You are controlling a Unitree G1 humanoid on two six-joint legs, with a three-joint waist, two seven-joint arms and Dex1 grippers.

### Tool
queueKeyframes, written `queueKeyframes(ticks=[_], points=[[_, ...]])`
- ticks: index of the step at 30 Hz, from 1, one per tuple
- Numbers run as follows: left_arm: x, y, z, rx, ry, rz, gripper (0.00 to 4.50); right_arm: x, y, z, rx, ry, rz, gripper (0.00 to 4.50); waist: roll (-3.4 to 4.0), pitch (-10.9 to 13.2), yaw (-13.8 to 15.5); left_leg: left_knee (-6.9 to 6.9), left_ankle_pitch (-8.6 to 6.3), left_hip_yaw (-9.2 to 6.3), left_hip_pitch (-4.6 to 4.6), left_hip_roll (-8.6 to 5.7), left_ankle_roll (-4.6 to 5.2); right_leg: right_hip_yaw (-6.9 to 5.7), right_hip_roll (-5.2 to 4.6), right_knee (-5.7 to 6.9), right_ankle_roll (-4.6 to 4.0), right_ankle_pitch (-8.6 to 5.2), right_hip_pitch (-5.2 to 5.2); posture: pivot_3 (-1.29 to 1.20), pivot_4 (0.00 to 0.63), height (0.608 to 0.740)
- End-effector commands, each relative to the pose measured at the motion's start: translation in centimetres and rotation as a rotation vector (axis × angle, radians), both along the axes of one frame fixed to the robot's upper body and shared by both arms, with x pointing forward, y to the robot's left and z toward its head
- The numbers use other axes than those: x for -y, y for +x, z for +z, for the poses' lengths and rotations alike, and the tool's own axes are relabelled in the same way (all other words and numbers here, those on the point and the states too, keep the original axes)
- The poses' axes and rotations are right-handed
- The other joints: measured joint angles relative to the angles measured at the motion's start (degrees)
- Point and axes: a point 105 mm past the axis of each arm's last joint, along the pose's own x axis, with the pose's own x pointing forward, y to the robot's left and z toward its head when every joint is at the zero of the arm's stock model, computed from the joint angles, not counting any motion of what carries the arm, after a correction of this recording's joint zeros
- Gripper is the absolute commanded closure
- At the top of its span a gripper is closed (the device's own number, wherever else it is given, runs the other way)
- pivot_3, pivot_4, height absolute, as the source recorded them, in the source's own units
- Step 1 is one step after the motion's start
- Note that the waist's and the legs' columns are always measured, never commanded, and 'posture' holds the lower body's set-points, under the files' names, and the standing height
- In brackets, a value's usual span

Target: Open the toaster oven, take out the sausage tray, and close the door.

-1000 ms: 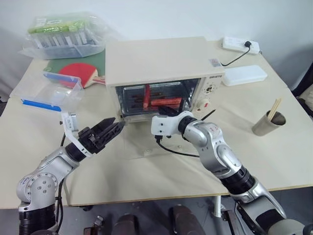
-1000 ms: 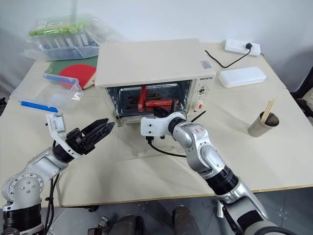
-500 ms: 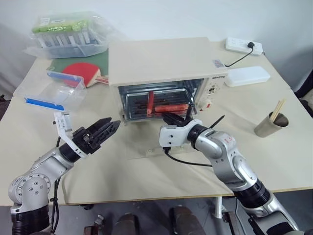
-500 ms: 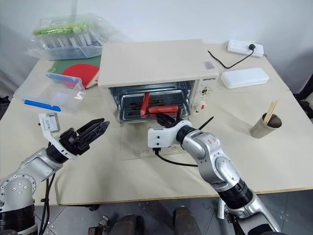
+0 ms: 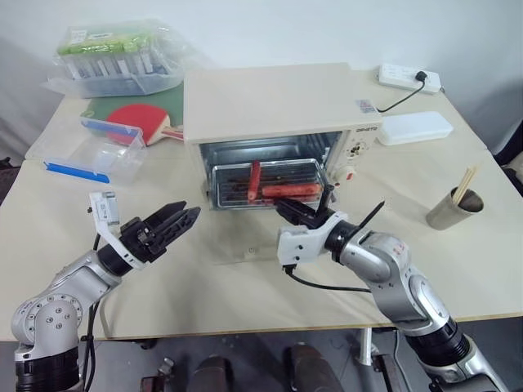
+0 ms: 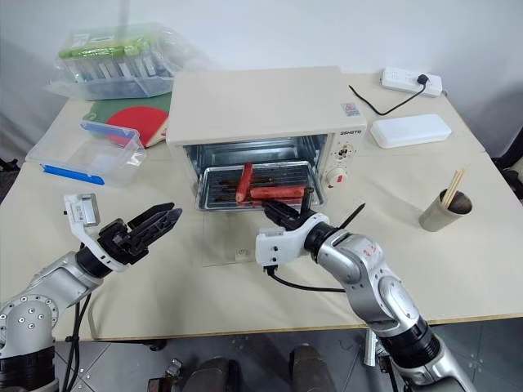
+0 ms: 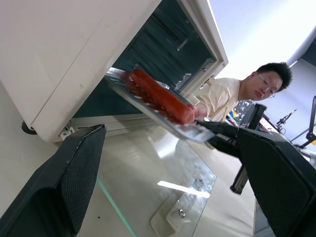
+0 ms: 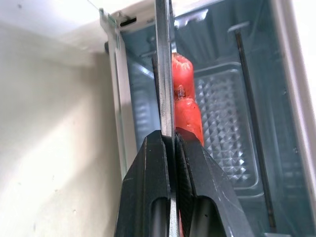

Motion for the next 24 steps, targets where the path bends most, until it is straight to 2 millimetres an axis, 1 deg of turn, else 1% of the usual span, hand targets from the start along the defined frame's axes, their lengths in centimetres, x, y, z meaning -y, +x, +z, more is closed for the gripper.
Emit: queueKeyframes(ticks=[1, 4, 8, 14, 24], points=[[0.0, -0.1, 0.6, 0.028, -0.012, -0.009, 0.00, -0.1, -0.9, 2.4, 0.177, 0.072, 0.052, 4.50, 0.00, 0.00, -0.04, 0.00, 0.00, 0.00, 0.00, 0.00, 0.00, 0.00, 0.00, 0.00, 0.00, 0.00, 0.00, 0.00, 0.150, 0.740], [0.0, 0.0, 0.5, 0.025, -0.013, -0.013, 0.00, 0.0, -0.4, 1.9, 0.190, 0.058, 0.049, 4.50, 0.00, 0.00, -0.04, 0.04, 0.01, 0.11, 0.03, 0.00, 0.00, 0.00, 0.01, 0.01, 0.00, 0.00, 0.00, 0.00, 0.150, 0.740], [0.0, 0.2, 0.5, 0.025, -0.016, -0.013, 0.00, 0.3, 0.0, 2.0, 0.219, 0.062, 0.043, 4.50, 0.00, 0.00, 0.09, 0.08, 0.09, 0.11, 0.08, -0.02, 0.02, 0.03, 0.00, -0.06, 0.00, 0.00, 0.04, 0.00, 0.150, 0.740], [0.2, 0.5, 0.3, 0.014, -0.017, -0.016, 0.00, 0.6, -0.5, 1.0, 0.206, 0.035, 0.069, 4.50, 0.00, 0.00, 0.17, 0.09, 0.15, 0.10, 0.08, -0.05, 0.01, 0.08, 0.00, -0.02, 0.00, 0.00, 0.08, 0.00, 0.150, 0.740], [0.9, 0.3, 0.2, -0.003, -0.038, -0.033, 0.00, 1.2, -1.6, 1.0, 0.181, 0.022, 0.104, 4.50, 0.00, 0.00, 0.29, 0.09, 0.15, 0.07, 0.10, -0.05, 0.02, 0.11, -0.01, -0.02, 0.00, 0.00, 0.11, 0.00, 0.150, 0.740]])
